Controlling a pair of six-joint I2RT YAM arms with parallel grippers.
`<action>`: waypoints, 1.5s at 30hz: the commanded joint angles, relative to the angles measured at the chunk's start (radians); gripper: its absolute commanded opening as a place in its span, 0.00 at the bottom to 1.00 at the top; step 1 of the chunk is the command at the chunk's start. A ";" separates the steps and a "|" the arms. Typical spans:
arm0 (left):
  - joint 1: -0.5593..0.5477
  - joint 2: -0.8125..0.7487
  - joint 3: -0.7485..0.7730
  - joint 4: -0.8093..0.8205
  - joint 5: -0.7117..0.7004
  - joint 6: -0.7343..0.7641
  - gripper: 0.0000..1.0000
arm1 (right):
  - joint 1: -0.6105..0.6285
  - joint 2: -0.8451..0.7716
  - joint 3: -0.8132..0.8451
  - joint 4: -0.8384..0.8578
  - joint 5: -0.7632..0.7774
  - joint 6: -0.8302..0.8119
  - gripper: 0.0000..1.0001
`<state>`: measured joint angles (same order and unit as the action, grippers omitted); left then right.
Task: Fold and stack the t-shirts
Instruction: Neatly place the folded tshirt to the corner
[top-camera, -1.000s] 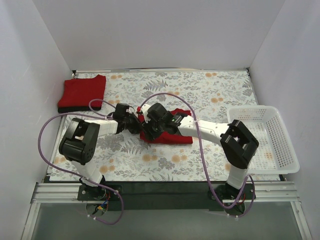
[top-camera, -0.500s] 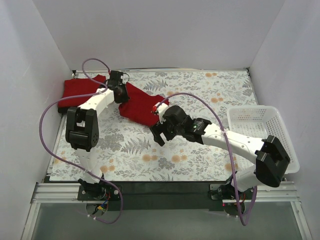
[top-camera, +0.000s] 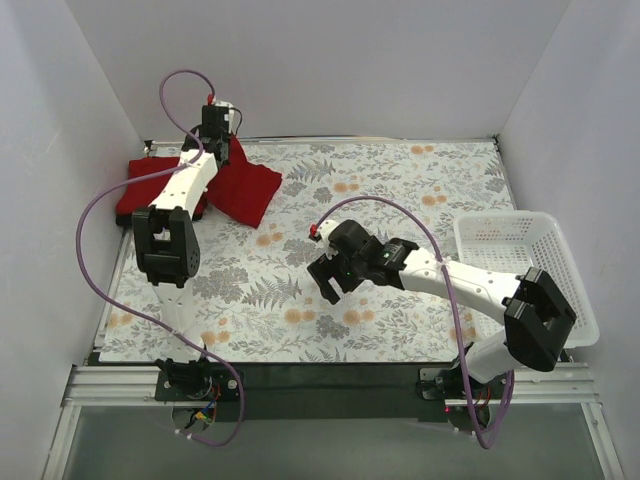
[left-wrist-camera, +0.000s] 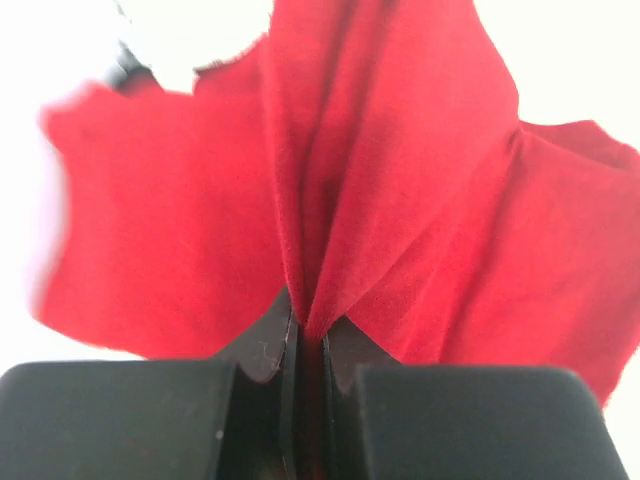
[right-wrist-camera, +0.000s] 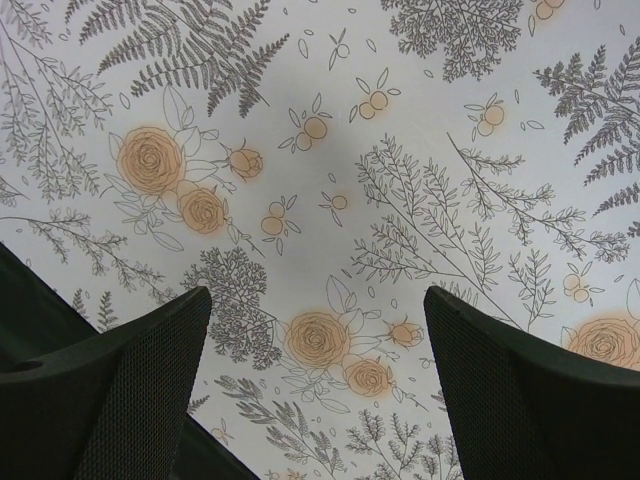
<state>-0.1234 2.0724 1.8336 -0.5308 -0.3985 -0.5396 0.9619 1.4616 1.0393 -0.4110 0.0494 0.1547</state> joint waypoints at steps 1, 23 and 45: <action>0.022 0.021 0.150 -0.013 -0.062 0.139 0.02 | -0.008 0.023 0.059 -0.041 0.003 0.009 0.78; 0.097 0.078 0.452 -0.271 -0.040 0.138 0.02 | -0.012 0.077 0.107 -0.091 0.007 0.003 0.78; 0.191 0.025 0.467 -0.218 -0.079 0.176 0.02 | -0.011 0.131 0.125 -0.106 -0.006 0.000 0.78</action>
<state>0.0433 2.1838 2.2574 -0.7811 -0.4461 -0.3767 0.9546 1.5822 1.1278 -0.5072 0.0494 0.1543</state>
